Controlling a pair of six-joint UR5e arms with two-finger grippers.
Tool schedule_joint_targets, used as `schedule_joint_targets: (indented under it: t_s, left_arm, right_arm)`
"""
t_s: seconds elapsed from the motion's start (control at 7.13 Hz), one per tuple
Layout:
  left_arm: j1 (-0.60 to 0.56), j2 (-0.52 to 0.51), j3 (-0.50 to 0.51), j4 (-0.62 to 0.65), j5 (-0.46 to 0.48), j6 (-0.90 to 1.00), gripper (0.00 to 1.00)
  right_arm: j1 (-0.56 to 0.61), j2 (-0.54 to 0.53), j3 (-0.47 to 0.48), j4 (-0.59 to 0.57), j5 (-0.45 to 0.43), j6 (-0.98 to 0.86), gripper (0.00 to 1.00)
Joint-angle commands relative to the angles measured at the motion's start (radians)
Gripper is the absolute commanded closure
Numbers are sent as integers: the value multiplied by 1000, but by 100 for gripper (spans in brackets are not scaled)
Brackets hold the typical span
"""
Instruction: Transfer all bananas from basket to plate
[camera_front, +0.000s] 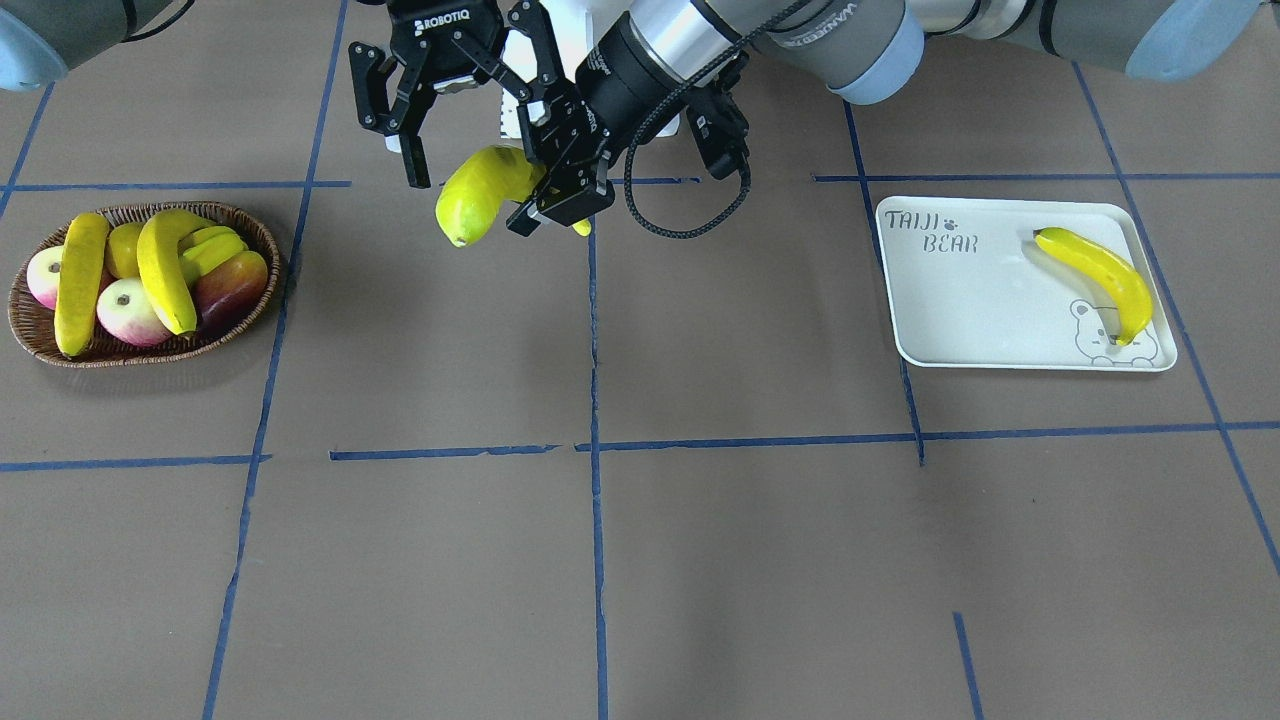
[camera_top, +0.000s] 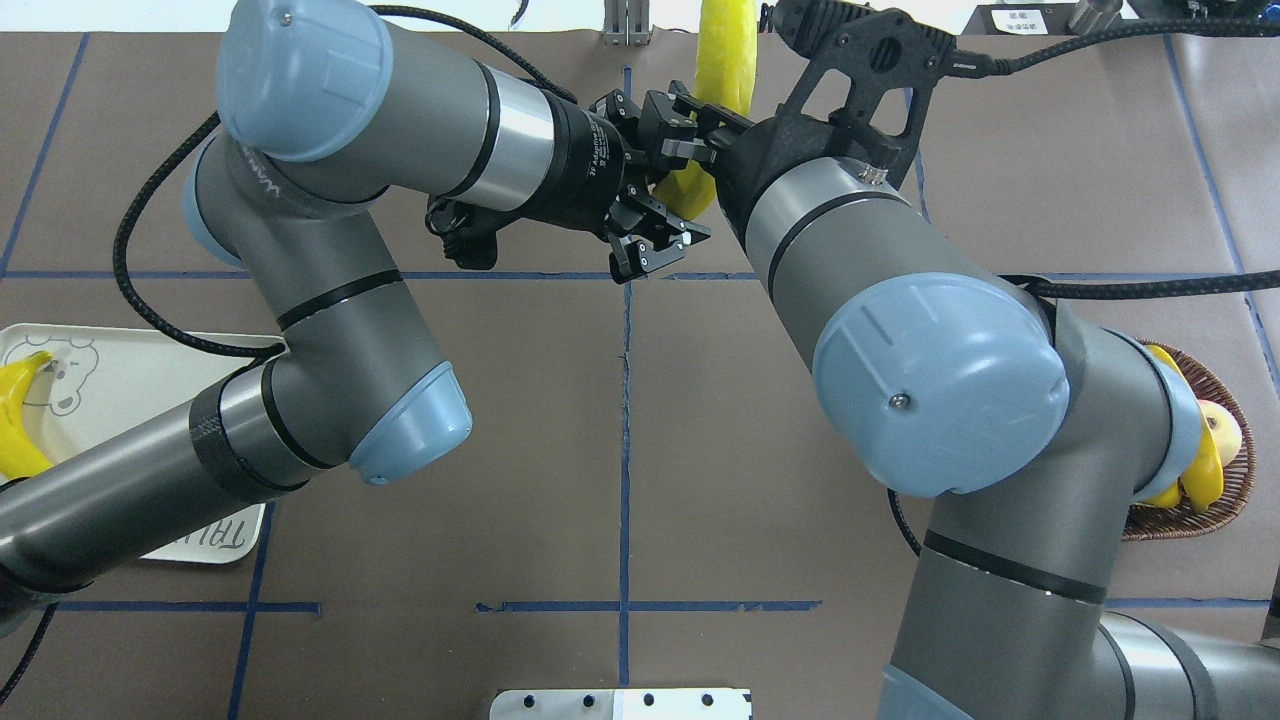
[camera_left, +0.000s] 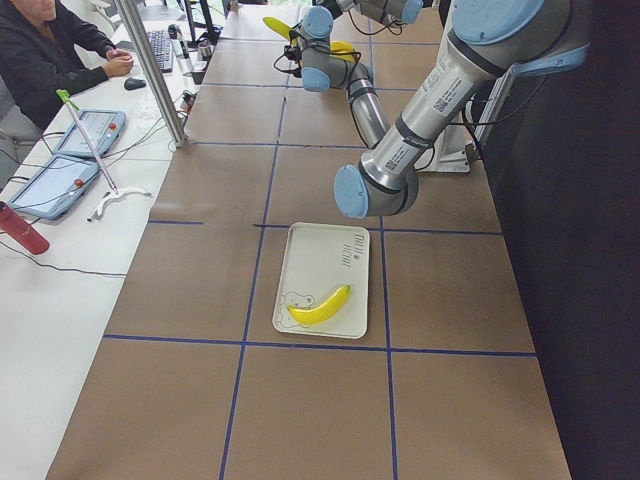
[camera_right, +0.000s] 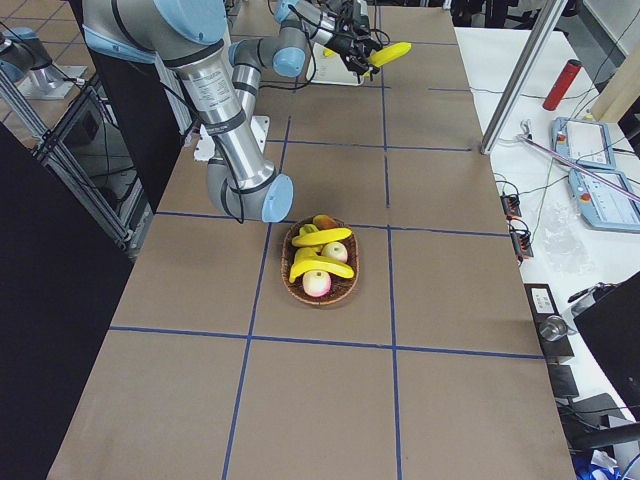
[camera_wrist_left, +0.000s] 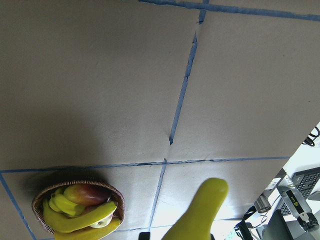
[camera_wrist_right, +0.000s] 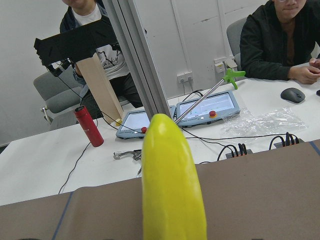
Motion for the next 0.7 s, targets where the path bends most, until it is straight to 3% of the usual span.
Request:
schedule_joint_targets:
  t_s: [0.0, 0.42, 0.56]
  left_arm:
    - [-29, 4, 2, 1, -2, -1, 100]
    - [-124, 75, 38, 1, -103, 177, 100]
    - [-144, 112, 35, 5, -167, 308, 100]
  right_arm:
    - [3, -14, 59, -3, 51, -16, 0]
    - [17, -171, 285, -15, 268, -28, 0]
    - [19, -217, 316, -20, 318, -31, 0]
